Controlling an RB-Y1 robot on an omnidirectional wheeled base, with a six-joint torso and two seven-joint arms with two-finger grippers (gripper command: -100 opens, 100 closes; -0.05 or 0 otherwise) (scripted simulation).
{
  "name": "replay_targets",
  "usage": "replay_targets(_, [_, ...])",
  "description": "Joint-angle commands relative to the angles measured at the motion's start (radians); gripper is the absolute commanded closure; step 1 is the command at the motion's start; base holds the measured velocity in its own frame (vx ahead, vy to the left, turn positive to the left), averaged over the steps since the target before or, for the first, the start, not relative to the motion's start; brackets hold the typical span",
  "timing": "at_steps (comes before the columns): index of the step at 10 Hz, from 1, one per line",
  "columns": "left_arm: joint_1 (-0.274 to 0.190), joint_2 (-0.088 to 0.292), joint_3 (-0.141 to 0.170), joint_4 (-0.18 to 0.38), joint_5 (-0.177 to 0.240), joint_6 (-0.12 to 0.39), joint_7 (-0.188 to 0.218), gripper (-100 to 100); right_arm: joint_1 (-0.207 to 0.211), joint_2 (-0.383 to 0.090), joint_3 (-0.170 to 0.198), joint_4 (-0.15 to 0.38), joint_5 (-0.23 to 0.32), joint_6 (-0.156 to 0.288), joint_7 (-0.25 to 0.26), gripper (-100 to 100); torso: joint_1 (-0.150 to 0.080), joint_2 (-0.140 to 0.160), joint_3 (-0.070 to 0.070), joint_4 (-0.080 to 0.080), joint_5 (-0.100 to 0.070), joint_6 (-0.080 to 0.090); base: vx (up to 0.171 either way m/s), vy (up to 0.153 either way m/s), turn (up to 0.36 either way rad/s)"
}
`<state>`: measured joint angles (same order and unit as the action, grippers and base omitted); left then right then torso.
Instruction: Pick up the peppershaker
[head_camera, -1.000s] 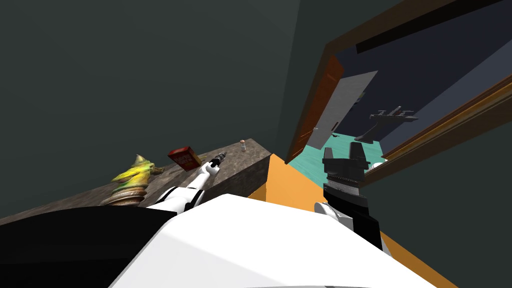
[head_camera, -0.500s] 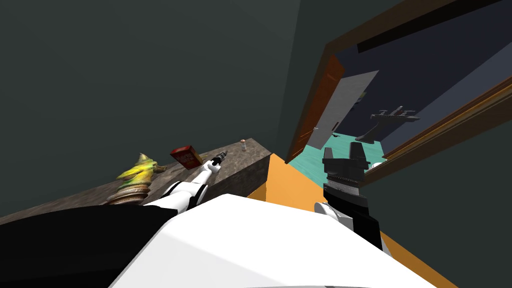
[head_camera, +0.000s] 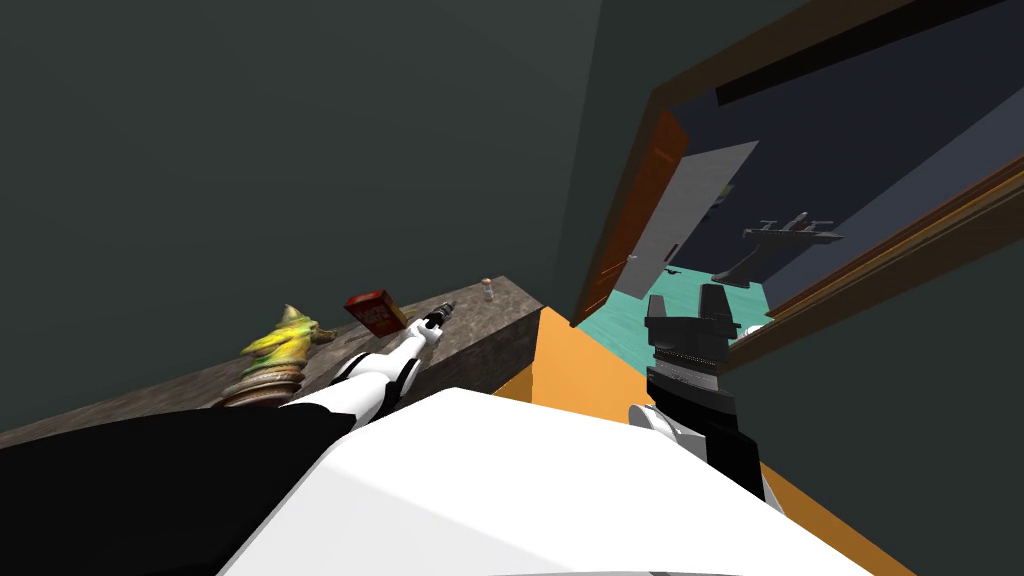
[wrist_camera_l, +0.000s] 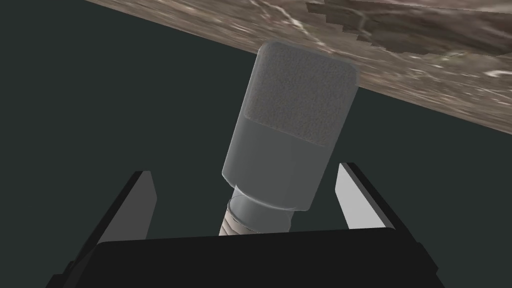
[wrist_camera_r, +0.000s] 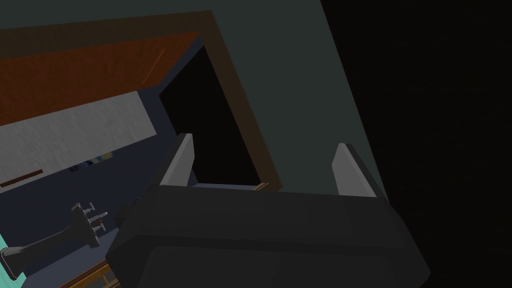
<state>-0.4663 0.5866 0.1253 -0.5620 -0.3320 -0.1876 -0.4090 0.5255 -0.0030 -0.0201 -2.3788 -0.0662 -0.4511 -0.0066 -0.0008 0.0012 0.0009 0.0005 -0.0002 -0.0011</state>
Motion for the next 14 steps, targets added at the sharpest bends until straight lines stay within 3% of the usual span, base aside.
replay_targets(1, [-0.013, -0.004, -0.001, 0.046, -0.002, 0.004, -0.003, -100, 0.000, 0.000, 0.000, 0.000, 0.000, 0.000, 0.000, 0, 0.000, 0.000, 0.000, 0.000, 0.000, 0.000, -0.018, -0.007, -0.008])
replay_targets(2, [-0.073, -0.004, -0.002, 0.098, -0.013, -0.032, -0.008, -100, 0.000, 0.000, 0.000, 0.000, 0.000, 0.000, 0.000, 0, 0.000, -0.001, 0.000, 0.000, 0.000, 0.000, -0.032, -0.012, 0.029])
replay_targets(3, [-0.077, -0.004, -0.002, 0.082, -0.013, -0.032, -0.008, -100, 0.000, 0.000, 0.000, 0.000, 0.000, 0.000, 0.000, 0, 0.000, 0.000, 0.000, 0.000, 0.000, 0.000, -0.032, -0.012, 0.016])
replay_targets(5, [-0.083, -0.004, -0.002, 0.138, -0.013, -0.032, -0.008, -100, 0.000, 0.000, 0.000, 0.000, 0.000, 0.000, 0.000, 0, 0.000, -0.001, 0.000, 0.000, 0.000, 0.000, -0.008, -0.002, -0.004])
replay_targets(6, [-0.092, -0.006, 0.002, 0.134, -0.014, -0.034, -0.014, -100, 0.000, 0.000, 0.000, 0.000, 0.000, 0.000, 0.000, 0, 0.001, -0.001, -0.001, 0.000, 0.000, 0.000, 0.000, 0.000, 0.000])
replay_targets(7, [-0.094, -0.006, 0.003, 0.140, -0.014, -0.037, -0.016, 100, 0.000, 0.000, 0.000, 0.000, 0.000, 0.000, 0.000, 0, 0.001, -0.002, -0.001, 0.000, 0.000, 0.000, 0.000, 0.000, 0.000])
replay_targets(11, [-0.093, -0.006, 0.002, 0.140, -0.015, -0.036, -0.018, 100, 0.000, 0.000, 0.000, 0.000, 0.000, 0.000, 0.000, 0, 0.002, -0.001, -0.001, 0.000, 0.001, -0.001, 0.000, 0.000, 0.000])
replay_targets(12, [-0.093, -0.006, 0.002, 0.140, -0.015, -0.036, -0.018, 0, 0.000, 0.000, 0.000, 0.000, 0.000, 0.000, 0.000, 0, 0.002, -0.001, -0.001, 0.000, 0.001, -0.001, 0.000, 0.000, 0.000])
replay_targets(13, [-0.043, -0.004, -0.001, 0.090, -0.002, 0.004, -0.003, 100, 0.000, 0.000, 0.000, 0.000, 0.000, 0.000, 0.000, 0, 0.002, -0.001, -0.001, 0.000, 0.002, -0.001, 0.032, 0.007, -0.027])
replay_targets(14, [-0.036, -0.004, -0.001, 0.096, -0.002, 0.004, -0.003, 100, 0.000, 0.000, 0.000, 0.000, 0.000, 0.000, 0.000, 0, 0.003, -0.003, -0.002, -0.001, 0.002, -0.001, 0.042, 0.011, -0.017])
